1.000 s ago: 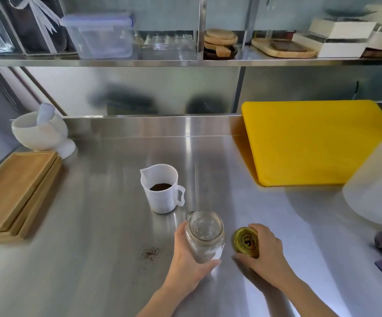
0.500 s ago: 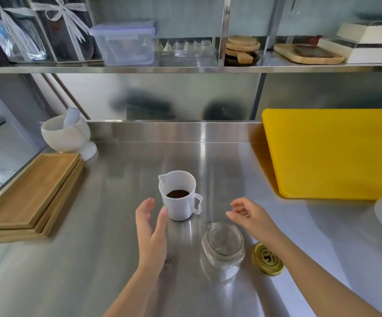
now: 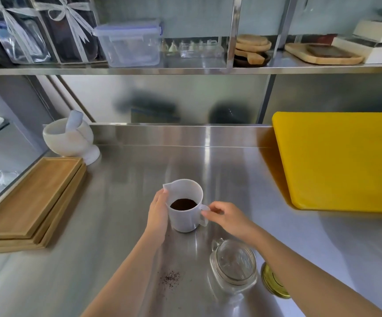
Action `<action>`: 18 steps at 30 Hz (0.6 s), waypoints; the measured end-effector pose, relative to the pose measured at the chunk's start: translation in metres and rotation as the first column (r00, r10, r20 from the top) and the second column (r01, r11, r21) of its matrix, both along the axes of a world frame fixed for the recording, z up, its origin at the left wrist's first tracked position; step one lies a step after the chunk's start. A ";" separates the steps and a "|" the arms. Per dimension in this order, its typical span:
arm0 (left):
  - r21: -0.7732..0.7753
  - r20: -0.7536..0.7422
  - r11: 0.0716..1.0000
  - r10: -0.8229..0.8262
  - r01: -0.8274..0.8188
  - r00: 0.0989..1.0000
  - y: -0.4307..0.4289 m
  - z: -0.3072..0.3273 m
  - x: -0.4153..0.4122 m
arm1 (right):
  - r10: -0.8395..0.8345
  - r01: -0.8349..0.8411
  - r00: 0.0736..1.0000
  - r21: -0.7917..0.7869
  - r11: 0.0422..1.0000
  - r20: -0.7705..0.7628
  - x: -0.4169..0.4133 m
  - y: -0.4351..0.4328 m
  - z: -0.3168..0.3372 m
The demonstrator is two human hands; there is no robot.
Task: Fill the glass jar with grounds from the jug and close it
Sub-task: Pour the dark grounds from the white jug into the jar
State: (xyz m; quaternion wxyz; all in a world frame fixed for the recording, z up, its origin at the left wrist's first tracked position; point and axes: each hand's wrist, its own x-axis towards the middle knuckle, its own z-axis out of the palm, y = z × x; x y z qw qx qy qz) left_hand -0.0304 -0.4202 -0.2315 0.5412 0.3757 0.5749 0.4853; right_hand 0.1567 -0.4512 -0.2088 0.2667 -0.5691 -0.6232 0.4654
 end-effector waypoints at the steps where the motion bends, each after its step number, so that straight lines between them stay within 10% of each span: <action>1: -0.012 0.007 1.000 -0.011 0.011 1.000 0.000 -0.002 0.001 | 0.000 0.000 1.000 0.018 1.000 0.021 -0.001 0.002 -0.002; 18: 0.241 0.093 0.971 -0.025 0.002 0.995 -0.016 0.071 0.042 | -0.196 0.287 0.936 0.311 0.906 -0.291 0.011 0.008 0.038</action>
